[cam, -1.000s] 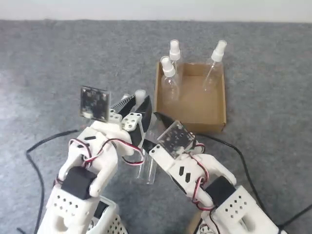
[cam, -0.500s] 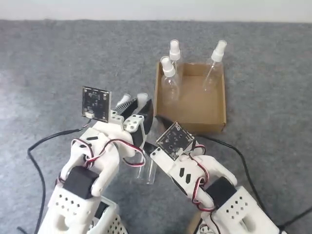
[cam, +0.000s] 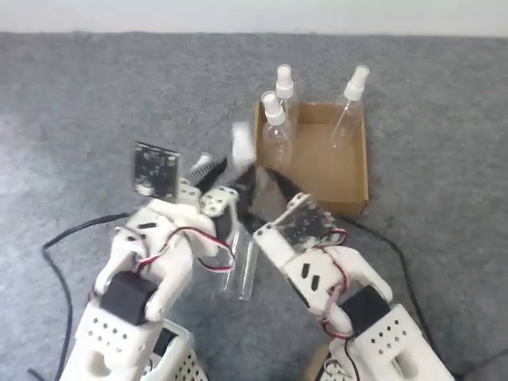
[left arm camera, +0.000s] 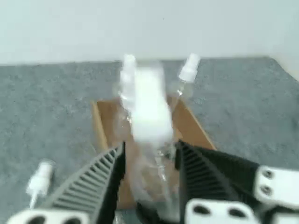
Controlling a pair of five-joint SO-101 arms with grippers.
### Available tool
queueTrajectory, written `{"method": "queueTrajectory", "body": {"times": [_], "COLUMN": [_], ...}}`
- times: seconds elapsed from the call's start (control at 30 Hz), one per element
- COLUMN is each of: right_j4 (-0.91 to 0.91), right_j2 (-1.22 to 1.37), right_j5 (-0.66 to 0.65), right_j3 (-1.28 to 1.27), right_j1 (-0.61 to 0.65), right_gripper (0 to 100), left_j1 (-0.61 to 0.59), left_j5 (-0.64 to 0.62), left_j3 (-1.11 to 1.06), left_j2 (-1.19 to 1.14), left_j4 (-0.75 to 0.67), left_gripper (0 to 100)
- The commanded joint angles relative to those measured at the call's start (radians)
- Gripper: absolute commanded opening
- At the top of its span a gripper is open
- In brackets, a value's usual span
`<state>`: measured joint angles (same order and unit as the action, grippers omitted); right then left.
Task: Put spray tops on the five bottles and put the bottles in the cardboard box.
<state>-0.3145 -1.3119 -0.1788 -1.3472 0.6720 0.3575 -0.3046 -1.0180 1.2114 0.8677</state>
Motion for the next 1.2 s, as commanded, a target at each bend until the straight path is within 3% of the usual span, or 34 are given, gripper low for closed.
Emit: {"method": "queueTrajectory", "body": {"times": [0.0, 0.2, 0.53, 0.73, 0.93, 1.17], "right_j4": [0.071, 0.071, 0.074, 0.145, 0.036, 0.022], "right_j2": [-0.036, -0.036, -0.035, -0.033, 0.007, 0.354], "right_j5": [0.014, 0.014, 0.014, 0.02, 0.02, 0.021], "right_j3": [0.015, 0.014, 0.02, 0.035, 0.219, 0.485], "right_j1": [-0.018, -0.018, -0.031, -0.128, -0.133, -0.127], "right_gripper": [0.6, 0.6, 0.6, 0.6, 0.6, 0.6], "left_j1": [-0.023, -0.106, -0.12, -0.258, -0.21, -0.138], "left_j5": [0.009, 0.008, 0.009, 0.012, 0.13, 0.178], "left_j3": [0.053, 0.07, 0.074, 0.024, -0.162, -0.185], "left_j2": [-0.006, -0.006, -0.002, 0.176, 0.345, 0.353], "left_j4": [0.071, 0.074, 0.075, 0.071, -0.002, 0.003], "left_gripper": [23, 24, 24, 24, 24, 24]}}
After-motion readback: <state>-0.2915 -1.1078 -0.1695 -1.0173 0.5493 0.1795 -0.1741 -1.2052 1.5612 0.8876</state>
